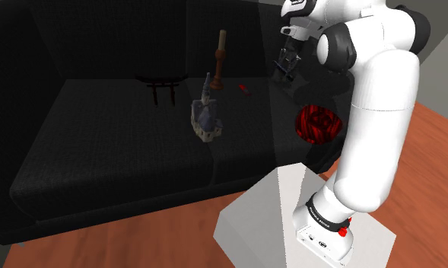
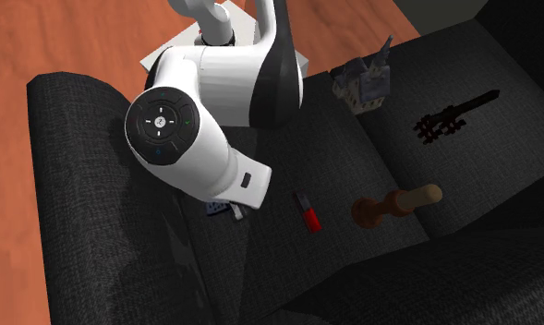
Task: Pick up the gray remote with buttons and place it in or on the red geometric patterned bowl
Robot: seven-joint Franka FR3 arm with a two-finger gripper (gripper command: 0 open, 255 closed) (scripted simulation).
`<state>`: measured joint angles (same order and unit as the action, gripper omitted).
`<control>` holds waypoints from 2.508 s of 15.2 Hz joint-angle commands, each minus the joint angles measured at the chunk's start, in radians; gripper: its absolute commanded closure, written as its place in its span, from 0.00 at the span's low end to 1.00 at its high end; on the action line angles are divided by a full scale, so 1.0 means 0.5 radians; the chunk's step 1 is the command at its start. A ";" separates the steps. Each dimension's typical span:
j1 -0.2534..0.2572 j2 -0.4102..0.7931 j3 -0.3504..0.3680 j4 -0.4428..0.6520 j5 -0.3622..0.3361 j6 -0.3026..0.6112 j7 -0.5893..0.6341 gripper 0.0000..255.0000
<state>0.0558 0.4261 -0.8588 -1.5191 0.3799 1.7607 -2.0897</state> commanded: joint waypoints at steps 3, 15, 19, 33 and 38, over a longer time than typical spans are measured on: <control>-0.022 -0.001 -0.005 0.109 -0.007 -0.105 0.014 1.00; 0.398 -1.145 -0.147 -0.879 -0.886 0.167 0.380 1.00; 0.258 -1.575 0.018 -1.172 -1.196 0.140 0.547 1.00; -0.199 -2.332 0.265 -1.815 -1.592 0.046 0.644 1.00; -0.204 -2.311 0.204 -1.925 -1.631 0.181 0.646 1.00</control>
<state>-0.0474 -0.7350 -0.7477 -2.4738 -0.4319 1.8357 -1.7652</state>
